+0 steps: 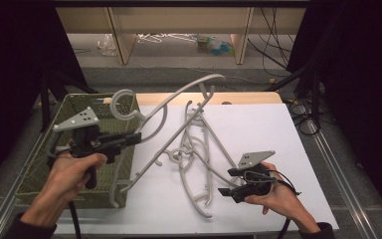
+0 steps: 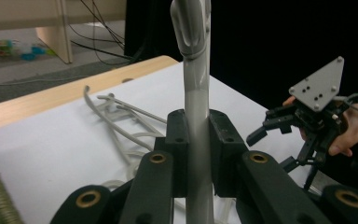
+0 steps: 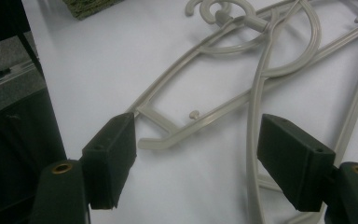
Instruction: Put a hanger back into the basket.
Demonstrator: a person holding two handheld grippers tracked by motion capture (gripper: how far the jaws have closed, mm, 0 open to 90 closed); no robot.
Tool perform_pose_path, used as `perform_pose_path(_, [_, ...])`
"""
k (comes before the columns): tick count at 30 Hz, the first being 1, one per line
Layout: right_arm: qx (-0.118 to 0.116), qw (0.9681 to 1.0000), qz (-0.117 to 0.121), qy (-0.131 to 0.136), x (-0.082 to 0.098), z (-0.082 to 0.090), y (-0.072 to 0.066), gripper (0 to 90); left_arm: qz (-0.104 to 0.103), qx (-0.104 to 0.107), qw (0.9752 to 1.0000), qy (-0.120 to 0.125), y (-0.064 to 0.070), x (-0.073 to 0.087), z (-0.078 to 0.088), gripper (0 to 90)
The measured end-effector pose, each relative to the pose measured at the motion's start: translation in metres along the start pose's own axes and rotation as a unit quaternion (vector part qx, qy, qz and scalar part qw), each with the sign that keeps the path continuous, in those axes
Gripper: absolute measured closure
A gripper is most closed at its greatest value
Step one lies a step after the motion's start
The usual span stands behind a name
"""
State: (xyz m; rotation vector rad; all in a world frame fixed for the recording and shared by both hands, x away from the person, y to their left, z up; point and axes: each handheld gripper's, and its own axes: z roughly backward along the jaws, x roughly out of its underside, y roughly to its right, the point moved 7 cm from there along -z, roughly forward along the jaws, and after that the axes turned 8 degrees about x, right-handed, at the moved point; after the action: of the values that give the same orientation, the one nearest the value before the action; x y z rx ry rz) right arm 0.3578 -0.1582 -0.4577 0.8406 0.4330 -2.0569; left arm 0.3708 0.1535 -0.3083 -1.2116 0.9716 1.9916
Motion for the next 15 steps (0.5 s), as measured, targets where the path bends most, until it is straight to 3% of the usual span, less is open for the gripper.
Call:
perform_pose_path(5, [-0.002, 1.0, -0.005, 0.0, 0.001, -0.001, 0.0, 29.0, -0.002, -0.035, 0.9993, 0.011, -0.017, -0.01, 0.024, 79.3])
perform_pose_path(9, [-0.009, 0.9999, -0.009, 0.004, 0.001, 0.0, 0.0, 28.7, -0.001, -0.079, 0.9967, 0.02, -0.043, -0.011, 0.044, 79.2])
perform_pose_path(10, [-0.009, 0.9999, -0.009, 0.004, 0.001, 0.0, 0.0, 28.7, -0.001, -0.079, 0.9967, 0.02, -0.043, -0.011, 0.044, 79.2])
perform_pose_path(15, [-0.008, 0.9999, -0.008, 0.006, 0.002, -0.001, 0.001, 28.6, 0.004, -0.105, 0.994, 0.03, -0.071, -0.012, 0.062, 79.2])
